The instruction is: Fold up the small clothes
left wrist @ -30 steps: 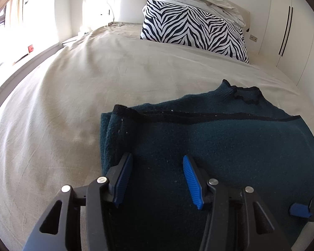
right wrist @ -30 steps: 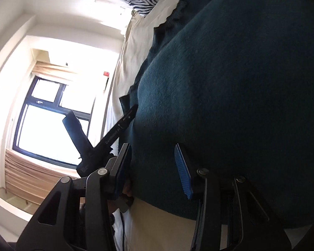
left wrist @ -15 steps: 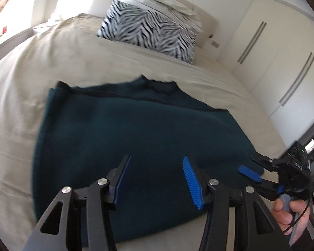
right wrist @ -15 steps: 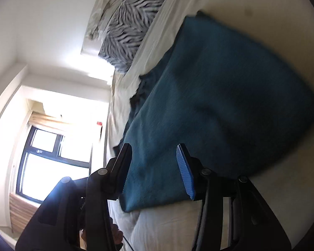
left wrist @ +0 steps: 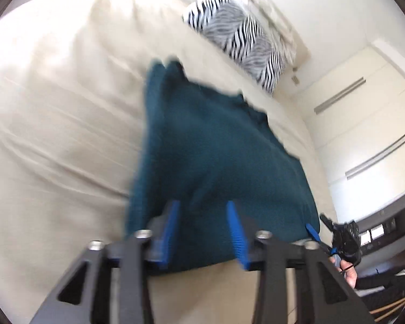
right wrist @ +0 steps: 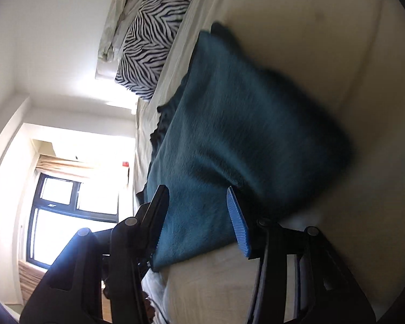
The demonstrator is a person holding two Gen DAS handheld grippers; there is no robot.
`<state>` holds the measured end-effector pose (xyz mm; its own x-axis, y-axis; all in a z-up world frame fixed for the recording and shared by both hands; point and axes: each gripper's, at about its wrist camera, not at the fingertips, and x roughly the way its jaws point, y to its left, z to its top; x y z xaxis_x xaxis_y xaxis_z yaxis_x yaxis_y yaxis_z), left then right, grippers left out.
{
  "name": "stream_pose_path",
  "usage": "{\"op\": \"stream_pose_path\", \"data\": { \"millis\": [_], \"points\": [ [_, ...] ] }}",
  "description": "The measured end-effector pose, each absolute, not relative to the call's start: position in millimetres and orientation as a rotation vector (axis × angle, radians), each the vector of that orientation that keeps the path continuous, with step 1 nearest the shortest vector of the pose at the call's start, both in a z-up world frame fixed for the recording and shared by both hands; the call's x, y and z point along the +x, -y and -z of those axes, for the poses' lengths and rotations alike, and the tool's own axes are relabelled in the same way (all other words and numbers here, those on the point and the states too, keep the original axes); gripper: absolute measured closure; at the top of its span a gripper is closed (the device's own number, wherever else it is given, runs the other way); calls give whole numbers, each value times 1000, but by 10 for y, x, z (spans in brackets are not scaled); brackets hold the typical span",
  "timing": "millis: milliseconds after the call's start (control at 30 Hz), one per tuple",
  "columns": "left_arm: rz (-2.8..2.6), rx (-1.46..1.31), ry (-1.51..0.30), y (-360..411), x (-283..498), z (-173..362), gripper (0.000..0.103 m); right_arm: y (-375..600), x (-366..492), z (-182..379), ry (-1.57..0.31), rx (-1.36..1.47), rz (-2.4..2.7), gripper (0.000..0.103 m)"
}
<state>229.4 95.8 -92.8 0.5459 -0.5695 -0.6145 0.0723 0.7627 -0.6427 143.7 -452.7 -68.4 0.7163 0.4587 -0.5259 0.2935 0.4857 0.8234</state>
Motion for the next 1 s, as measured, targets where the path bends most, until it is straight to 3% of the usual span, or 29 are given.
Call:
{"op": "stream_pose_path", "data": {
  "millis": [67,100,233,300,667,733,800,867,1000],
  "points": [
    [379,-625,-847,-1133,2199,793,30,4568,1392,536,-778,1074,-99,52],
    [370,-641,-841,-1184,2213,785,30,4582,1386,472,-769,1078,-113,50],
    [377,-738,-945,-1163,2468,1067,32,4211,1617,252,-813,1019,-236,50],
    [394,-789,-1013,-1104,2576,1241,39,3892,1752,151,-850,995,-307,50],
    [471,-878,-1095,-920,2854,1366,40,2595,2709,338,-1023,938,-509,50],
    [470,-895,-1099,-928,2864,1392,47,2440,2838,426,-1056,930,-521,50],
    [461,-928,-1106,-988,2879,1455,73,2292,2974,535,-1096,910,-528,50],
    [452,-974,-1114,-1053,2888,1543,86,2204,3055,663,-1125,889,-518,50],
    [452,-1024,-1097,-1106,2861,1587,89,2188,3127,865,-1108,909,-516,52]
  ]
}}
